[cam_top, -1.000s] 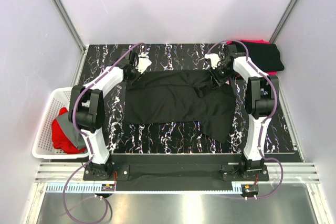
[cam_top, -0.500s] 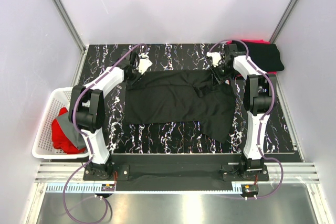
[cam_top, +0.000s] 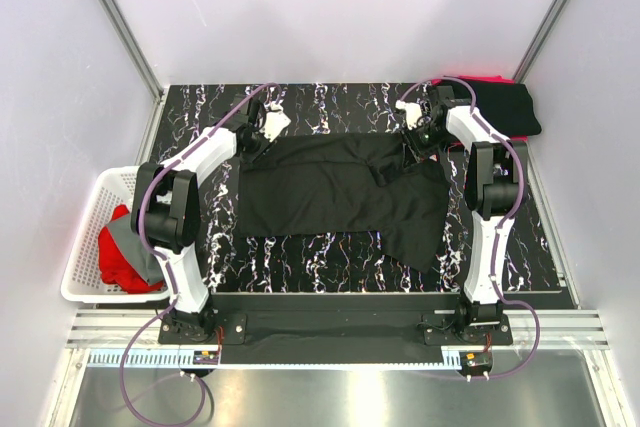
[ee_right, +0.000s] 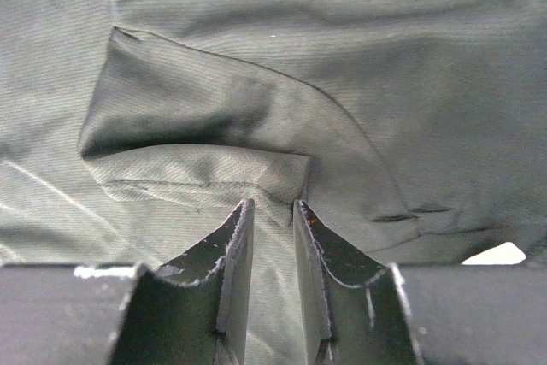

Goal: Fold and stack the t-shirts

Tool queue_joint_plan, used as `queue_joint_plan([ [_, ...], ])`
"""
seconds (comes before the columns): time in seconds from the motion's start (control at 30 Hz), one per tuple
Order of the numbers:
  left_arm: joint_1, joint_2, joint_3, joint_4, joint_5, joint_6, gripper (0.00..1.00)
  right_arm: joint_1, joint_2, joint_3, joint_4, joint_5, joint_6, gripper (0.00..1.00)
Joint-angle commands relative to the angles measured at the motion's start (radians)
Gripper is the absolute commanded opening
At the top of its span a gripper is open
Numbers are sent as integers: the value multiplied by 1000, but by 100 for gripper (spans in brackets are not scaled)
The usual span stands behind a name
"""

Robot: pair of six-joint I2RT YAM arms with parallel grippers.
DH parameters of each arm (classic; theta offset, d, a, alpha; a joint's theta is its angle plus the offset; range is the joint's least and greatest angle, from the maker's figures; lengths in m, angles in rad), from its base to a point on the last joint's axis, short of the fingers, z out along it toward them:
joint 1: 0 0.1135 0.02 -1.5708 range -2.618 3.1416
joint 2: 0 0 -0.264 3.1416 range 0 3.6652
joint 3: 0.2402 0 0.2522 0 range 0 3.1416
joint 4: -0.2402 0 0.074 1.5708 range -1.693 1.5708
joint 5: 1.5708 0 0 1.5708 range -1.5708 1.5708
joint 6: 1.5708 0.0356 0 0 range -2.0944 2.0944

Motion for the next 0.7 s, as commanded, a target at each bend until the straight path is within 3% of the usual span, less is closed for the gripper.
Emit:
queue_joint_plan([
  [0.0,-7,-8,29,15,-14,11,41,-9,2,35,-33,-61,18,32],
  [0.3,-9,-10,28,15,-15,11,40,-18,26,49,-38,-36,21,32],
  [0.43,-9,-10,28,17,-17,12,41,-20,20,44,-42,-41,24,10],
  [0.57,-9,-7,29,15,-15,12,40,-20,-15,30,-45,-44,32,1],
  [0.67,-9,-4,32,15,-11,12,40,-20,-73,10,-53,-57,50,1],
])
